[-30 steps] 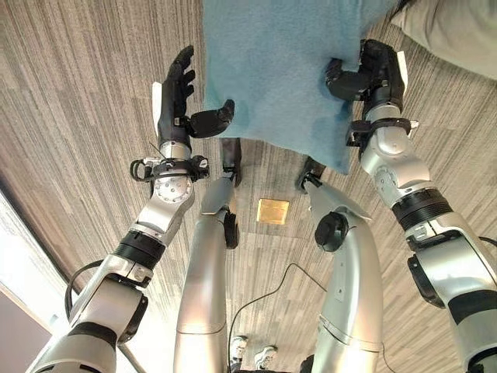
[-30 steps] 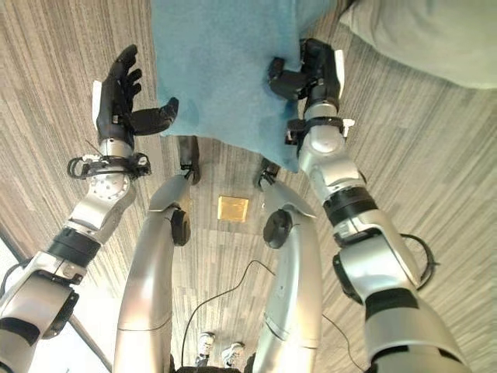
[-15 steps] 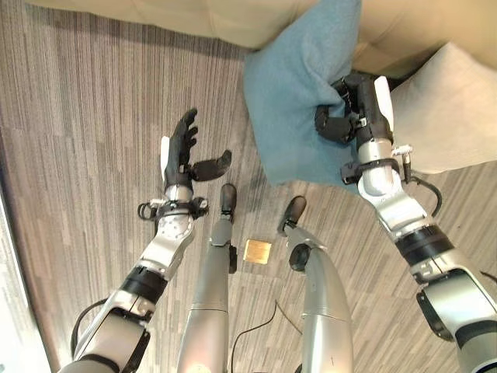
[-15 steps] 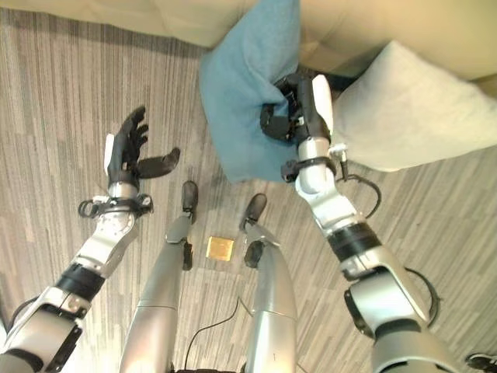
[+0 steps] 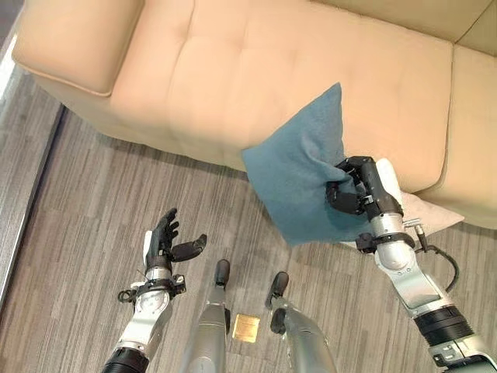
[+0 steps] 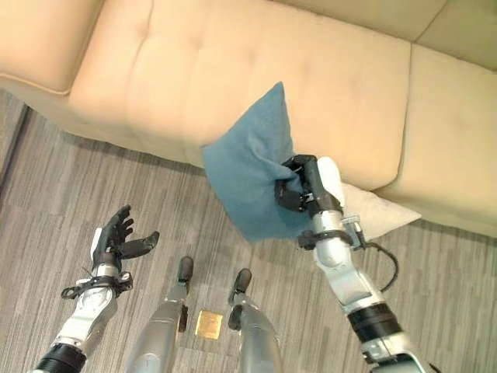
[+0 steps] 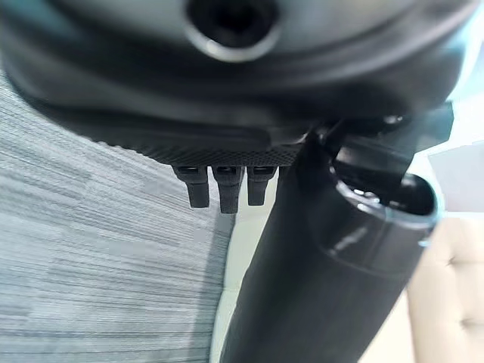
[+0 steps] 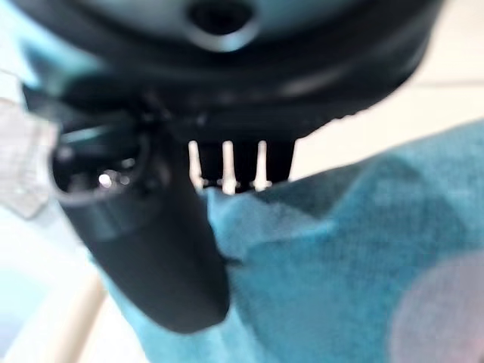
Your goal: Pick up all the scattered cushions and arrange them neatly on the sofa.
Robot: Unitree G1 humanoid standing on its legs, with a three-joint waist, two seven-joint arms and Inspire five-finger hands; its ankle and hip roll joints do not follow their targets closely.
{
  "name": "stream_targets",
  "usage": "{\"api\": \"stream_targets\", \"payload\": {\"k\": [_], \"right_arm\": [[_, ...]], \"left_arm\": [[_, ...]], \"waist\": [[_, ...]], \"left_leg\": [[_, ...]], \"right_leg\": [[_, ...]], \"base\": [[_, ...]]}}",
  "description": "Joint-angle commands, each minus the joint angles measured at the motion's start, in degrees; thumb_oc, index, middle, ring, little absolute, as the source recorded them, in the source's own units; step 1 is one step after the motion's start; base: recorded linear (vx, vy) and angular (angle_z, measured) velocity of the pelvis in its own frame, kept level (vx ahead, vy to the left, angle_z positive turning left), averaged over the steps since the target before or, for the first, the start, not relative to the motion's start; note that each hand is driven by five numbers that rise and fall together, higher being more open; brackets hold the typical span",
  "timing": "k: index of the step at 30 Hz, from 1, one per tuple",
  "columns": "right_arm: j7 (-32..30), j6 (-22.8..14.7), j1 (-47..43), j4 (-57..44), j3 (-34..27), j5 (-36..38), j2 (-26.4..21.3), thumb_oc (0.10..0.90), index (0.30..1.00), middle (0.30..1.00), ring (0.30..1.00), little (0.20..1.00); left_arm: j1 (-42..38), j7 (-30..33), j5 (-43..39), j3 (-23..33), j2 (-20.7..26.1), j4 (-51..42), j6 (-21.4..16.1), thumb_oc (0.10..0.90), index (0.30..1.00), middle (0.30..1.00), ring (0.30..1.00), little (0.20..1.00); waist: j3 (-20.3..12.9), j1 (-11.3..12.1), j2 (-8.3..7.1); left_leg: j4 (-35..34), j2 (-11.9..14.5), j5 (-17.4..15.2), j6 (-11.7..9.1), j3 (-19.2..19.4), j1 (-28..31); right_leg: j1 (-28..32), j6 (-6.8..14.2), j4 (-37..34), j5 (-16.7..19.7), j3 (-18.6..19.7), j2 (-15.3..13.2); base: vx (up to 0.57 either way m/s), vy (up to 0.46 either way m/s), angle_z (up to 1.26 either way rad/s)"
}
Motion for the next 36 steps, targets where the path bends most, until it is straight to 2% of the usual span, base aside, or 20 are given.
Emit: {"api": "stream_targets", "payload": {"k": [1, 2, 3, 8, 13, 18, 21, 29, 36], "right_arm": [[-3.06, -8.53, -3.26, -9.17, -7.11, -0.67, -4.56, 0.400, 0.300, 0.300, 0.300, 0.300], [-3.04, -8.50, -3.20, -9.23, -7.19, -0.67, -4.58, 0.400, 0.300, 0.300, 0.300, 0.300], [-2.84, -8.99, -2.55, -10.64, -9.32, 0.74, -5.03, 0.400, 0.300, 0.300, 0.300, 0.300], [-1.69, -10.63, -3.05, -12.69, -12.34, 7.41, -4.84, 0.400, 0.300, 0.300, 0.300, 0.300], [-1.42, -11.80, -5.92, -13.34, -12.72, 12.53, -4.07, 0.400, 0.300, 0.300, 0.300, 0.300], [-1.67, -13.31, -11.18, -13.83, -11.67, 19.69, -1.17, 0.400, 0.300, 0.300, 0.300, 0.300], [-1.30, -13.89, -13.05, -14.31, -10.74, 22.32, 0.20, 0.400, 0.300, 0.300, 0.300, 0.300], [-0.13, -14.17, -16.74, -16.74, -8.31, 22.21, 0.48, 0.400, 0.300, 0.300, 0.300, 0.300], [-0.99, -13.94, -20.40, -17.60, -5.99, 20.37, 1.16, 0.400, 0.300, 0.300, 0.300, 0.300]], "left_arm": [[1.01, -1.31, 1.24, 0.22, -1.08, -1.28, -2.19, 0.800, 0.900, 0.900, 0.900, 0.900], [0.98, -1.31, 1.24, 0.18, -1.08, -1.29, -2.19, 0.800, 0.900, 0.900, 0.900, 0.900], [0.94, -1.60, 1.64, 0.31, -1.58, -0.60, -1.93, 0.800, 0.900, 0.900, 0.900, 0.900], [-0.33, -0.95, 1.66, 1.66, -1.80, -0.03, -2.05, 0.800, 0.900, 0.900, 0.900, 0.900], [-0.79, 0.18, -0.67, 3.34, -2.49, -0.70, -2.65, 0.800, 0.900, 0.900, 0.900, 0.900], [-3.08, 2.34, -6.81, 5.23, -4.26, -1.86, -4.35, 0.800, 0.900, 0.900, 0.900, 0.900], [-4.66, 2.20, -8.22, 4.86, -4.52, -3.30, -4.96, 0.800, 0.900, 0.900, 0.900, 0.900], [-9.20, 1.78, -5.46, 1.55, -3.97, -3.65, -4.38, 0.800, 0.900, 0.900, 0.900, 0.900], [-13.92, 1.45, -6.02, -2.61, -5.56, -3.91, -4.79, 0.800, 0.900, 0.900, 0.900, 0.900]], "waist": [[-11.50, -0.52, -1.08], [-11.53, -0.53, -1.06], [-13.26, -0.63, -1.26], [-16.83, -1.01, -2.30], [-18.96, -0.79, -3.19], [-21.20, -0.35, -4.78], [-21.91, -0.26, -5.15], [-23.09, -1.28, -5.26], [-23.44, -2.48, -4.82]], "left_leg": [[-4.20, -0.25, -4.68, -1.75, 0.38, 5.24], [-4.27, -0.29, -4.46, -1.70, 0.34, 5.13], [-5.83, -0.14, -4.52, -1.93, 0.79, 7.58], [-6.67, 0.17, -5.73, -2.12, 1.57, 11.58], [-6.67, 0.36, -7.06, -2.00, 2.62, 14.57], [-6.67, 0.83, -8.27, -1.95, 3.40, 17.33], [-6.67, 1.02, -8.67, -1.87, 3.67, 18.14], [-6.67, 1.47, -9.11, -1.95, 4.66, 19.47], [-6.67, 1.52, -9.37, -1.82, 5.17, 19.74]], "right_leg": [[8.21, 5.39, -4.16, -4.92, 0.85, -0.67], [8.17, 5.41, -4.33, -4.68, 0.79, -0.68], [10.35, 5.64, -5.12, -4.92, 0.38, -0.59], [13.99, 5.98, -6.06, -5.29, 0.56, -0.45], [16.47, 6.05, -7.14, -5.22, 1.34, -0.09], [18.60, 5.94, -7.66, -5.23, 2.08, 0.26], [19.06, 5.86, -7.71, -5.29, 2.49, 0.49], [19.57, 5.82, -7.72, -5.13, 3.38, 0.76], [19.41, 5.94, -7.74, -4.82, 3.89, 0.73]], "base": [[0.08, 0.057, -0.04], [0.14, 0.061, -0.03], [0.09, 0.037, 0.00], [0.09, 0.029, -0.01], [0.06, 0.023, -0.04], [0.05, 0.006, -0.15], [0.03, 0.008, -0.11], [0.01, 0.014, -0.07], [0.00, 0.016, -0.05]]}}
